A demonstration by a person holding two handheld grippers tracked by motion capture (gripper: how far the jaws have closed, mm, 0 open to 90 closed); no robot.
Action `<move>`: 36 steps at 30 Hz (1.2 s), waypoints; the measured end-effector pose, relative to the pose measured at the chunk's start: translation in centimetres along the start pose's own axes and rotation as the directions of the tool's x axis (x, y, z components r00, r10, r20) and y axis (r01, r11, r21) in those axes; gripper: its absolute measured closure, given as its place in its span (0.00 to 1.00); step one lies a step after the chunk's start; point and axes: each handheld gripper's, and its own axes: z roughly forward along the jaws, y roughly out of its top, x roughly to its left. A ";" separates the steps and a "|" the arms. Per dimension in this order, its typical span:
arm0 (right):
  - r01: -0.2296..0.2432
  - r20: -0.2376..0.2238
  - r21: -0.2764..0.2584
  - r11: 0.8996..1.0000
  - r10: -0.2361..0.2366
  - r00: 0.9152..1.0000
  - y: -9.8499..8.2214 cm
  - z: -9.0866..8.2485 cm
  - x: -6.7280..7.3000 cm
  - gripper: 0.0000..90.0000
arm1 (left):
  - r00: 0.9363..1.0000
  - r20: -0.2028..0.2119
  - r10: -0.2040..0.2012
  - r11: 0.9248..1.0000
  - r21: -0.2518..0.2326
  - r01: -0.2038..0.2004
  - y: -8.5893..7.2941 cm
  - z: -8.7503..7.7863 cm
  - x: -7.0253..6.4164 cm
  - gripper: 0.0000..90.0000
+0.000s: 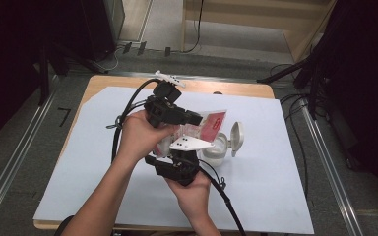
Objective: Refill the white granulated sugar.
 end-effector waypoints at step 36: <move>0.025 0.007 -0.012 1.000 -0.025 1.000 0.4 0.6 -0.3 0.70 | 0.999 -0.035 0.008 0.999 -0.033 -0.009 0.0 -0.5 0.0 0.91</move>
